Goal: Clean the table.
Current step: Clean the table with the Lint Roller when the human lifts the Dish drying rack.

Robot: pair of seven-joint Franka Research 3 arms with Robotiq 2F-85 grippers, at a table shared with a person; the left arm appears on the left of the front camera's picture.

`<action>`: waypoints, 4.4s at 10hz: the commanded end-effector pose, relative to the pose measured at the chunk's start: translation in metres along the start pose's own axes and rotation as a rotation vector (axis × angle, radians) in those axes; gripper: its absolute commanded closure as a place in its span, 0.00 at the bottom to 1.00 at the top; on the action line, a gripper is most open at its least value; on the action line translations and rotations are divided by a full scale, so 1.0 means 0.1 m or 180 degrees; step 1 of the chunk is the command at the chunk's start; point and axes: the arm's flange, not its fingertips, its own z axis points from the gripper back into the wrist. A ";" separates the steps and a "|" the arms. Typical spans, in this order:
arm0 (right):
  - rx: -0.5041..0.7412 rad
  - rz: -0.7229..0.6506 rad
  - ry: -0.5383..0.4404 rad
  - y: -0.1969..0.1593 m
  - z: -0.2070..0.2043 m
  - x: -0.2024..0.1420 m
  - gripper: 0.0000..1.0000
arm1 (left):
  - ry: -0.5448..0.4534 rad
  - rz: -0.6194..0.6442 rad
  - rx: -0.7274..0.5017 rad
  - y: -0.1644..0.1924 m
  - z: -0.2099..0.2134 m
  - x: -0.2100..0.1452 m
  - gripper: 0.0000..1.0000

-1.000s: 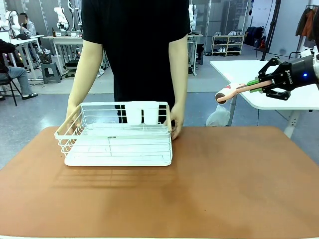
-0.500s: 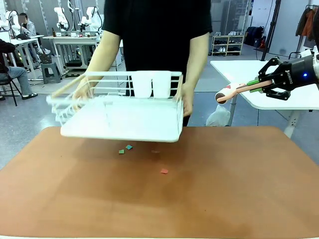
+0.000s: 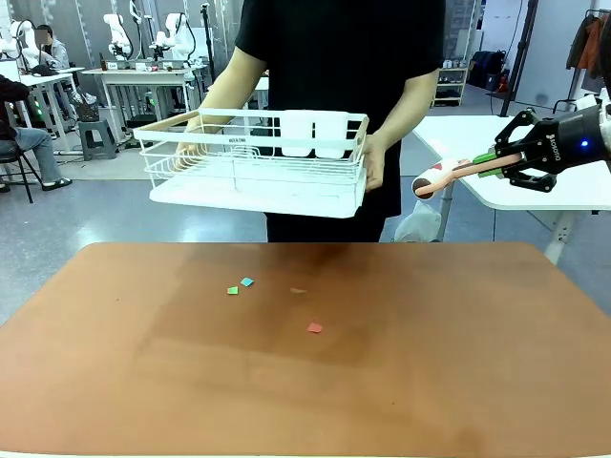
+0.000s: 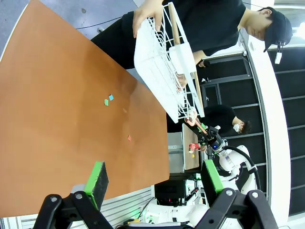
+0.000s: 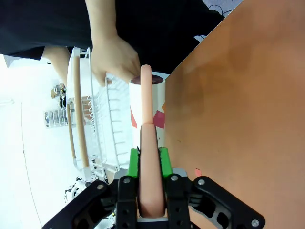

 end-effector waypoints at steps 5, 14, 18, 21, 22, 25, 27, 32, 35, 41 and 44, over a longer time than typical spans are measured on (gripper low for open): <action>-0.0001 0.0008 0.0019 0.01 -0.01 0.00 0.96 | 0.0000 -0.0049 -0.0063 0.00 0.03 0.02 0.00; -0.1074 0.1202 0.1851 0.24 -0.79 0.38 0.79 | 0.0000 -0.0049 -0.0063 0.00 0.03 0.02 0.00; -0.1134 0.1219 0.1770 0.11 -1.03 0.27 0.79 | 0.0000 -0.0049 -0.0063 0.00 0.03 0.02 0.00; -0.1134 0.1219 0.1770 0.11 -1.03 0.27 0.79 | 0.0000 -0.0049 -0.0063 0.00 0.03 0.02 0.00; -0.1134 0.1219 0.1770 0.11 -1.03 0.27 0.79 | 0.0000 -0.0049 -0.0063 0.00 0.03 0.02 0.00; -0.0962 0.1292 0.1839 -0.10 -1.29 0.19 0.79 | 0.0000 -0.0049 -0.0063 0.00 0.03 0.02 0.00; -0.0963 0.1287 0.1818 -0.24 -1.45 0.09 0.79 | 0.0000 -0.0049 -0.0063 0.00 0.03 0.02 0.00; -0.0984 0.1086 0.2070 -0.50 -1.81 -0.28 0.79 | 0.0000 -0.0049 -0.0063 0.00 0.03 0.02 0.00; -0.1079 0.1084 0.2015 -0.65 -1.97 -0.39 0.79 | 0.0000 -0.0049 -0.0063 0.00 0.03 0.02 0.00; -0.1184 0.0954 0.2114 -0.92 -2.60 -0.86 0.79 | 0.0000 -0.0049 -0.0063 0.00 0.03 0.02 0.00; -0.1193 0.0878 0.2232 -0.77 -3.00 -1.16 0.79 | 0.0000 -0.0049 -0.0063 0.00 0.03 0.02 0.00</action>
